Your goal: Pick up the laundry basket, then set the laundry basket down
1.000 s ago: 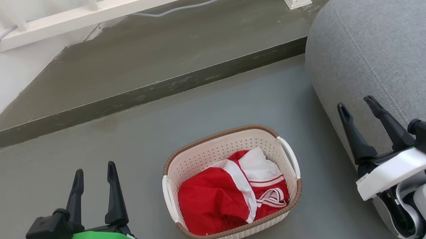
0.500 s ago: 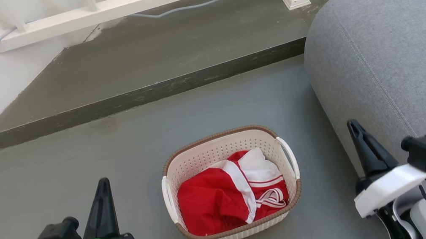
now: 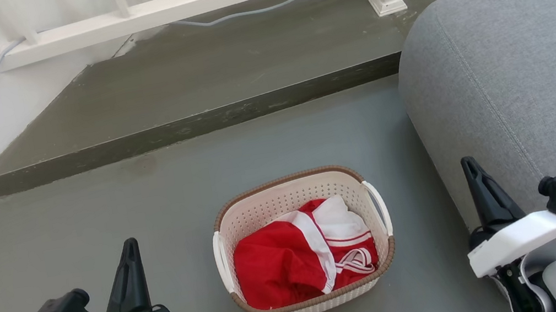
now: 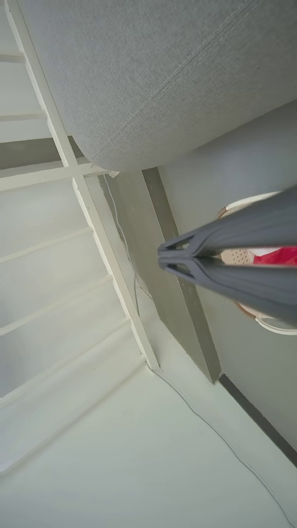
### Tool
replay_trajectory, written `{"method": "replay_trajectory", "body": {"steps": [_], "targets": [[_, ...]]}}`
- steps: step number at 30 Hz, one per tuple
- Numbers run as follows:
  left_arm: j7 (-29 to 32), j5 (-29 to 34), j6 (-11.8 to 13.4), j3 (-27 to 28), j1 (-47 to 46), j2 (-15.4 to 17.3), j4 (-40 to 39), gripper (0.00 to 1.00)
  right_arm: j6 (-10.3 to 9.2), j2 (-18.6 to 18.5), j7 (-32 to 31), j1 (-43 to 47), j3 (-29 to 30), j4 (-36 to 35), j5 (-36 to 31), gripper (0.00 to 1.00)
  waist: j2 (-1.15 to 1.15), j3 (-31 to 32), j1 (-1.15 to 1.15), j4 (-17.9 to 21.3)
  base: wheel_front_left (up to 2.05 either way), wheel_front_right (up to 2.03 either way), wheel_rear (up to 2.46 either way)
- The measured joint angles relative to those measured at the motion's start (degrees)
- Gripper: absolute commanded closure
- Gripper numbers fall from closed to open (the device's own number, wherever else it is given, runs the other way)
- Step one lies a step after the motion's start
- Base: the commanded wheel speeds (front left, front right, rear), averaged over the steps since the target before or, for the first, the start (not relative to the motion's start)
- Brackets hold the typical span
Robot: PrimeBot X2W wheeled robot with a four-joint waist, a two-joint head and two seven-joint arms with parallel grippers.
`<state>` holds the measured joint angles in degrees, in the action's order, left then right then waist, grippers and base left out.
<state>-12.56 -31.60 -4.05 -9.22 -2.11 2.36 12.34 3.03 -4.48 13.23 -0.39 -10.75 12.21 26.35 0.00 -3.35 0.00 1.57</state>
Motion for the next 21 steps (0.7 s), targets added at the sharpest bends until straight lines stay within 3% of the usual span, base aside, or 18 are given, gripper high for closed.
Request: {"method": "replay_trajectory", "body": {"steps": [21], "targets": [[3.8, -13.4, -0.6, 2.4, 0.0, 0.0, 0.1, 1.0, 0.67, 0.4, -3.9, 0.0, 3.5, 0.0, 15.2, 1.0, 0.0, 0.7, 0.0, -0.4, 0.0, 0.0, 0.0]]}}
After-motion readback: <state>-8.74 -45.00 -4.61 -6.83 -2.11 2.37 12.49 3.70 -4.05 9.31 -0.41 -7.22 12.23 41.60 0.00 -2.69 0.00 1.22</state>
